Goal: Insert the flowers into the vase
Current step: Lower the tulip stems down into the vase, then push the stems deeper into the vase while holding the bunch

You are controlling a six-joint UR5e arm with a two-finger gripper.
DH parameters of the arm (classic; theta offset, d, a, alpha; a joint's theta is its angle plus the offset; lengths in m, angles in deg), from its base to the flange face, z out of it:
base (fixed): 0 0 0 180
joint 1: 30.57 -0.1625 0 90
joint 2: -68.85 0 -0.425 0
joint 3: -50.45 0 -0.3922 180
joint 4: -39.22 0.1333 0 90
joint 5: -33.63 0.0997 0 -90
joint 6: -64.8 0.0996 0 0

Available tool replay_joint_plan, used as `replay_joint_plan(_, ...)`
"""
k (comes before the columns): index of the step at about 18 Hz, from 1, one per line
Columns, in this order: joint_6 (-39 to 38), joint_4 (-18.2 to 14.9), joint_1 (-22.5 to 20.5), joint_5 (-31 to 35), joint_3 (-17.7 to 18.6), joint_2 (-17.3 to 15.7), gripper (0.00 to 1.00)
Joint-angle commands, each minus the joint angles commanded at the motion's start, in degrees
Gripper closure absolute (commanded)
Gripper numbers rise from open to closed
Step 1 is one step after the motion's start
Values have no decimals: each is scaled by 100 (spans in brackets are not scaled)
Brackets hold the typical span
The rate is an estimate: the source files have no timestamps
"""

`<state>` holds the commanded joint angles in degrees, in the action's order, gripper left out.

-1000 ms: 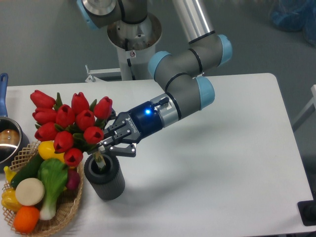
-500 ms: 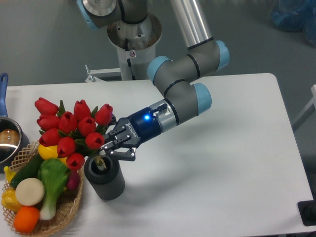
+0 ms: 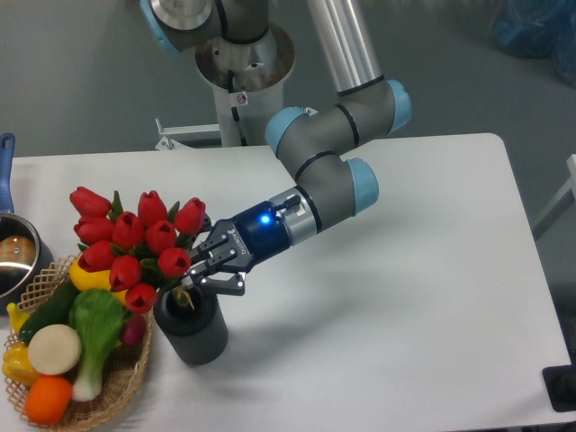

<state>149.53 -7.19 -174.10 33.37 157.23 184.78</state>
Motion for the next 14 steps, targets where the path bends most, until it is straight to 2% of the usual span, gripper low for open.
replay_joint_plan(5,439,0,9,9,79,141,92)
replay_joint_plan(14,712,0,9,9,88,317,92)
